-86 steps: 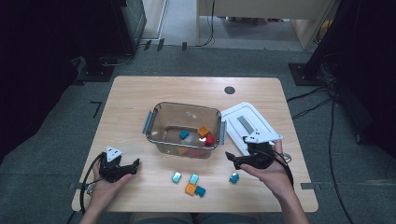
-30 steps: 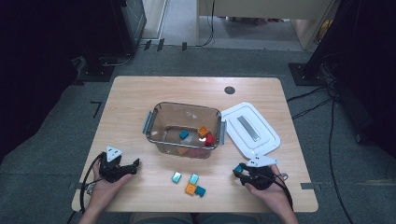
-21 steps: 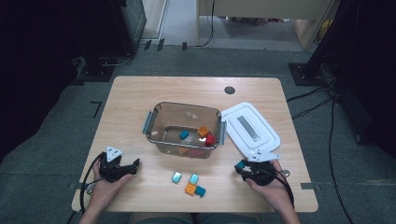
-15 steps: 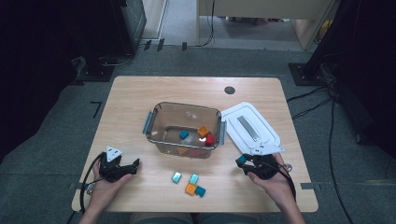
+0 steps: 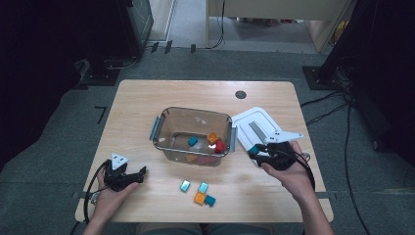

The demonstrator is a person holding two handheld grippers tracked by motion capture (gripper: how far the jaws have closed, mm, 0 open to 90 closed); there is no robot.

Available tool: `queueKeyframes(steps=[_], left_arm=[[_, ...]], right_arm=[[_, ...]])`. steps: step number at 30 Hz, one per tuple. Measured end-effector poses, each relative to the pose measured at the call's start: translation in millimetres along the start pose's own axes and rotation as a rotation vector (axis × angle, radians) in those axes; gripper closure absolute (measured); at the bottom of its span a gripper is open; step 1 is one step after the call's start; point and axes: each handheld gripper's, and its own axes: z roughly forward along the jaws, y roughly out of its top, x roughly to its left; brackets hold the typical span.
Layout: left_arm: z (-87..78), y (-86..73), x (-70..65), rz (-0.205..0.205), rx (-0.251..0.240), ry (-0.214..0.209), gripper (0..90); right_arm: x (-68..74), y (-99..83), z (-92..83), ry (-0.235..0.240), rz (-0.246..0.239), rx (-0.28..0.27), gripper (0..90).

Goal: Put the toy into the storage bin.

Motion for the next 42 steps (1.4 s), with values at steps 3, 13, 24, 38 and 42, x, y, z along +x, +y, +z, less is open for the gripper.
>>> queueKeyframes(steps=[3,13,24,38,42], left_arm=[[0.0,0.0,0.0,0.0,0.0,0.0,13.3],[0.0,0.1,0.1,0.001,0.0,0.001,13.3],[0.0,0.0,0.1,0.001,-0.001,0.001,13.3],[0.0,0.0,0.0,0.001,-0.002,0.001,13.3],[0.0,0.0,0.0,0.001,-0.002,0.001,13.3]], right_arm=[[-1.3,7.4,-0.7,0.006,0.001,0.004,60.1],[8.3,55.1,2.3,0.042,-0.041,-0.008,60.2],[27.4,78.9,34.7,0.086,-0.079,0.007,60.2],[43.7,87.9,74.8,0.128,-0.081,0.038,48.9],[42.6,86.4,70.6,0.129,-0.073,0.031,42.0]])
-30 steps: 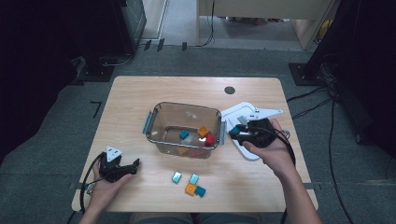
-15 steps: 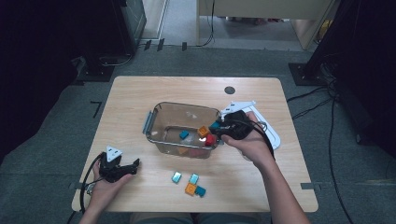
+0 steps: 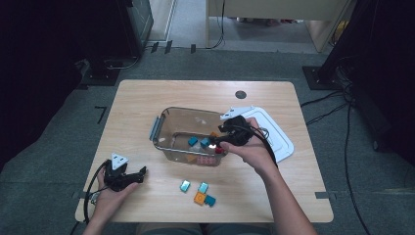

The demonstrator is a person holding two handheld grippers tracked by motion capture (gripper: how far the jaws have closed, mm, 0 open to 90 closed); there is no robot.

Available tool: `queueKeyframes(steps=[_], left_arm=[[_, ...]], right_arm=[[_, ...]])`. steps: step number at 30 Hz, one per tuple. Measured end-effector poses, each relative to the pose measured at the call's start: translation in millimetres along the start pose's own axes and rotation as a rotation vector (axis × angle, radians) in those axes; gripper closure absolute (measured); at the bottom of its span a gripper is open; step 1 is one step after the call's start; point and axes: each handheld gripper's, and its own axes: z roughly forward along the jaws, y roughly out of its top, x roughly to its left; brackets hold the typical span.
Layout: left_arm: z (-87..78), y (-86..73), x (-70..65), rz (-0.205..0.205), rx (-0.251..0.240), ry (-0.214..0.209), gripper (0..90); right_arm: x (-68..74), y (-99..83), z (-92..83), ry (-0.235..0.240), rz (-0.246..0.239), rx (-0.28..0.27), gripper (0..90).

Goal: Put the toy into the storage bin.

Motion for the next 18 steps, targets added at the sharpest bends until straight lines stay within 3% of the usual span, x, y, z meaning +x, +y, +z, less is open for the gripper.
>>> queueKeyframes(steps=[9,10,18], left_arm=[[-0.1,0.0,-0.1,-0.001,0.0,0.0,13.4],[-0.2,-0.1,-0.2,-0.001,0.001,0.0,13.4],[-0.1,-0.1,-0.4,-0.003,0.0,0.0,13.4]], right_arm=[[-2.9,-9.8,-23.0,-0.026,0.007,-0.035,21.8],[-4.0,-15.4,-29.6,-0.046,0.009,-0.031,15.0],[-9.5,-45.6,-51.7,-0.097,0.046,-0.038,9.6]])
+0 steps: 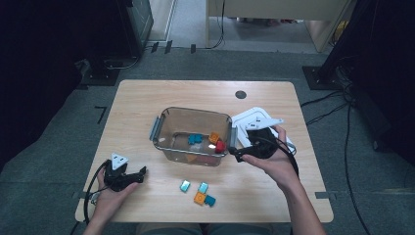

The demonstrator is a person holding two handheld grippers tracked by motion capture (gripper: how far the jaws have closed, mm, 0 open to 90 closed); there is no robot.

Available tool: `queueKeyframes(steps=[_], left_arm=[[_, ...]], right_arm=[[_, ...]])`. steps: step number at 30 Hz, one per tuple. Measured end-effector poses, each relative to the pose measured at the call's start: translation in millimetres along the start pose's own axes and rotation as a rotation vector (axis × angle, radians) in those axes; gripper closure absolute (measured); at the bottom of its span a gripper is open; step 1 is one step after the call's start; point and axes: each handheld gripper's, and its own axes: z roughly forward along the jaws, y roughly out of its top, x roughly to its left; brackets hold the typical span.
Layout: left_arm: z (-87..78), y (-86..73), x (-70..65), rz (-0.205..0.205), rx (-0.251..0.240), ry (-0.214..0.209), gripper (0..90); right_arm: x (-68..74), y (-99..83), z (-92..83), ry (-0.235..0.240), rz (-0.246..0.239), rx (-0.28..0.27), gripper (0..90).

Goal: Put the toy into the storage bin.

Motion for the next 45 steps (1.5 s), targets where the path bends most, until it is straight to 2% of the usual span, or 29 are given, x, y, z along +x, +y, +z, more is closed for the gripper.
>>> queueKeyframes(steps=[2,3,8,11,13,15,17,21,23,26,27,28,30,32,33,34,35,36,37,38,39,40,43,45], left_arm=[[0.0,0.0,0.0,0.0,0.001,0.0,13.5],[0.0,0.0,-0.1,-0.003,-0.001,0.0,13.4],[-0.1,0.0,0.0,0.001,0.001,0.0,13.4],[-0.1,0.0,0.0,0.001,0.001,0.0,13.4],[-0.2,0.0,-0.1,0.0,0.002,0.001,13.5],[-0.1,0.0,-0.1,0.0,0.001,0.001,13.4],[-0.1,0.0,-0.1,0.0,0.002,0.001,13.4],[-0.1,0.0,-0.1,0.0,0.001,0.002,13.4],[-0.1,0.0,-0.1,0.001,0.002,0.002,13.4],[-0.1,0.0,-0.1,0.0,0.002,0.001,13.4],[-0.1,0.0,-0.1,0.0,0.002,0.001,13.4],[-0.1,0.0,-0.1,0.0,0.002,0.001,13.4],[-0.1,0.0,-0.1,0.0,0.002,0.001,13.4],[-0.1,0.0,-0.1,0.0,0.002,0.001,13.4],[-0.1,0.0,-0.1,0.0,0.002,0.001,13.4],[-0.1,0.0,-0.1,0.001,0.002,0.001,13.5],[-0.1,0.0,-0.1,0.001,0.002,0.001,13.5],[-0.1,0.0,-0.1,0.001,0.002,0.001,13.4],[-0.1,0.0,-0.1,0.001,0.002,0.001,13.5],[-0.1,0.0,-0.1,0.001,0.002,0.001,13.5],[-0.1,0.0,-0.1,0.001,0.002,0.001,13.5],[-0.1,0.0,-0.1,0.001,0.002,0.001,13.5],[-0.1,0.0,-0.1,0.0,0.002,0.001,13.5],[-0.1,0.0,-0.1,0.001,0.002,0.0,13.5]], right_arm=[[-0.9,-4.5,-2.3,-0.003,0.007,-0.003,9.5],[-1.8,-13.9,-6.1,-0.009,0.014,-0.01,9.3],[0.8,-38.6,-12.5,-0.02,0.045,-0.026,9.5],[3.5,-48.6,-12.3,-0.023,0.046,-0.024,9.7],[8.4,-63.0,-8.9,-0.012,0.048,-0.02,13.7],[10.4,-66.5,-6.6,-0.005,0.045,-0.017,14.4],[16.6,-74.1,2.2,0.019,0.024,-0.009,19.2],[24.7,-78.8,13.1,0.05,0.002,-0.014,22.9],[36.0,-80.1,27.6,0.091,-0.001,-0.006,25.0],[51.7,-80.2,45.5,0.121,-0.039,0.026,25.9],[51.7,-80.2,45.5,0.121,-0.039,0.026,25.9],[61.8,-79.4,58.1,0.145,-0.059,0.045,27.1],[66.4,-78.7,64.2,0.153,-0.064,0.054,28.1],[80.4,-76.5,82.1,0.18,-0.08,0.076,30.4],[80.4,-76.5,82.1,0.18,-0.08,0.076,30.4],[90.9,-75.6,93.0,0.196,-0.102,0.081,33.7],[90.9,-75.6,93.0,0.196,-0.102,0.081,33.7],[102.2,-75.3,101.8,0.217,-0.135,0.074,37.7],[107.9,-75.0,105.8,0.231,-0.145,0.07,38.3],[107.9,-75.0,105.8,0.231,-0.145,0.07,38.3],[117.9,-74.0,113.0,0.241,-0.169,0.063,38.9],[117.9,-74.0,113.0,0.241,-0.169,0.063,38.9],[129.4,-70.4,124.5,0.242,-0.191,0.061,39.5],[130.6,-70.1,126.0,0.242,-0.195,0.062,39.7]])
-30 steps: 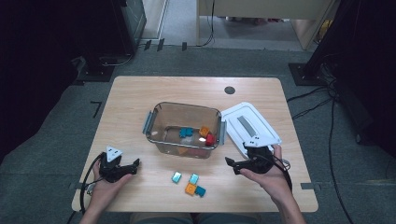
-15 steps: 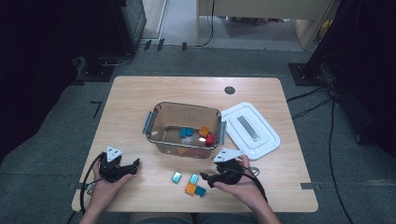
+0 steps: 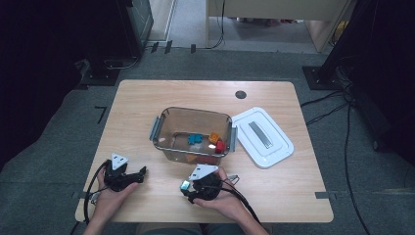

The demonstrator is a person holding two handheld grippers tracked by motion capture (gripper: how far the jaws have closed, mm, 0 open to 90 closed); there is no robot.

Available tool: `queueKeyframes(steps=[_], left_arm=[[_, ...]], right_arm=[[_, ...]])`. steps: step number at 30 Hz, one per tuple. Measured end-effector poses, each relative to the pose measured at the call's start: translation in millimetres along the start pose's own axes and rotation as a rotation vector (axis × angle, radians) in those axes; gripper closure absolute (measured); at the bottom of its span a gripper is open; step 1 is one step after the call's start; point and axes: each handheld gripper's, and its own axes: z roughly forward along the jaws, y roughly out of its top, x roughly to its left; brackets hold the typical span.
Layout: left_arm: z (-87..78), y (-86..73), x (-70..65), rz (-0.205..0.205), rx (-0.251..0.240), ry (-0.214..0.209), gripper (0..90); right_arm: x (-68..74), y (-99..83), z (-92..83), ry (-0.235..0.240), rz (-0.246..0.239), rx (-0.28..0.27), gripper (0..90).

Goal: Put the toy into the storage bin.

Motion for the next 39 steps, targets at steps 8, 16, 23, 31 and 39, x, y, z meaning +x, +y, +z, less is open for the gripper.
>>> queueKeyframes(steps=[8,16,23,31,39], left_arm=[[0.0,0.0,0.0,0.001,0.0,0.0,13.5],[0.0,0.0,0.0,0.001,0.0,0.0,13.5],[0.0,0.0,0.0,0.001,0.0,0.0,13.5],[0.0,0.0,0.0,0.001,0.0,0.0,13.5],[0.0,0.0,-0.1,0.001,0.0,0.0,13.5]], right_arm=[[6.9,-1.3,13.1,-0.046,-0.048,0.045,48.3],[2.8,-1.1,6.6,-0.053,-0.059,0.018,60.4],[-7.3,-4.8,-18.0,-0.079,-0.043,-0.023,60.4],[-30.7,-27.1,-50.7,-0.138,0.013,-0.031,60.4],[-52.7,-44.5,-77.0,-0.192,0.062,-0.038,60.4]])
